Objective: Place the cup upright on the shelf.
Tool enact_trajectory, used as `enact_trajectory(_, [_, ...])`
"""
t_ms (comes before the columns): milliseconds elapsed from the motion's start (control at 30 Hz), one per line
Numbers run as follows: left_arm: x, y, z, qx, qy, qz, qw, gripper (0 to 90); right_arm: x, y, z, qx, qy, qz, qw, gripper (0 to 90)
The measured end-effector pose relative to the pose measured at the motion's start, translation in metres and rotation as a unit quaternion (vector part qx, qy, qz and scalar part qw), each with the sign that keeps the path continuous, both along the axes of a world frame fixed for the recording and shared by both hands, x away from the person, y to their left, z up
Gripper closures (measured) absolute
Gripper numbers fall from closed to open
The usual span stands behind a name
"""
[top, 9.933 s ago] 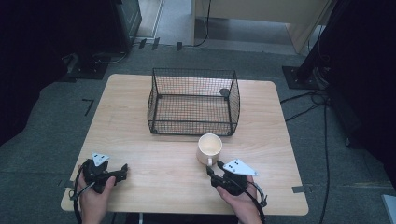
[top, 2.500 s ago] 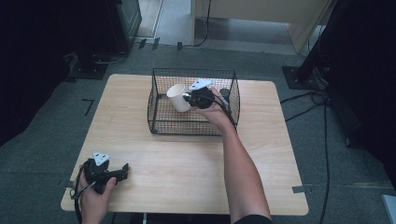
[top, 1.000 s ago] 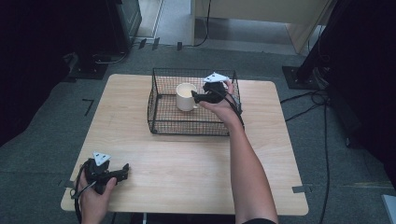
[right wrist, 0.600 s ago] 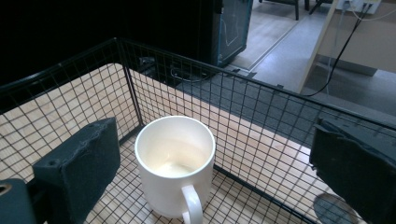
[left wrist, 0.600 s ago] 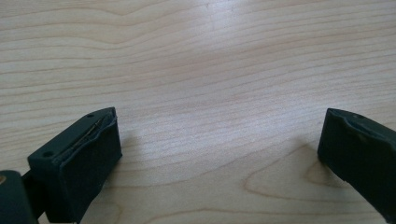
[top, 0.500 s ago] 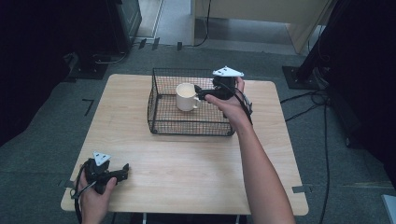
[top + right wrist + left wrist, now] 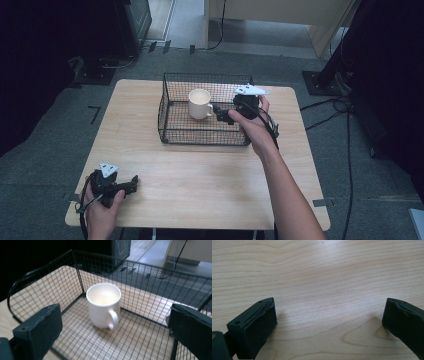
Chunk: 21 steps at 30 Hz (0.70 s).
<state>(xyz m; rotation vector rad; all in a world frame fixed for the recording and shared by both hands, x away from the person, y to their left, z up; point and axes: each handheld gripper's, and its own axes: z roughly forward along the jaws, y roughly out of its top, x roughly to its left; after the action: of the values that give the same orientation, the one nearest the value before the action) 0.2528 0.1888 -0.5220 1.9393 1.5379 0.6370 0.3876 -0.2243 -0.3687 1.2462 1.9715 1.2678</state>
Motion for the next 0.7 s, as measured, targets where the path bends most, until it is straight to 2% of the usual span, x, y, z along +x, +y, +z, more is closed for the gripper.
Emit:
enact_trajectory(133, [0.000,0.000,0.000,0.000,0.000,0.000,1.0000,0.0,-0.018,-0.011,-0.007,0.003,0.003,0.001,1.0000,0.0])
enact_trajectory(233, [0.000,0.000,0.000,0.000,0.000,0.000,1.0000,0.0,-0.026,-0.016,-0.009,0.005,0.003,0.000,1.0000,0.0])
enact_trajectory(267, [0.000,0.000,0.000,0.000,0.000,0.000,1.0000,0.0,-0.033,-0.021,-0.012,0.006,0.005,-0.002,1.0000,0.0])
enact_trajectory(300, [0.000,0.000,0.000,0.000,0.000,0.000,1.0000,0.0,-0.033,-0.021,-0.012,0.006,0.005,-0.002,1.0000,0.0])
enact_trajectory(433, [0.000,0.000,0.000,0.000,0.000,0.000,1.0000,0.0,-0.050,-0.034,-0.020,-0.003,0.005,-0.006,1.0000,0.0])
enact_trajectory(700, [0.000,0.000,0.000,0.000,0.000,0.000,1.0000,0.0,-0.075,-0.052,-0.027,-0.011,0.007,-0.023,0.9996,0.0])
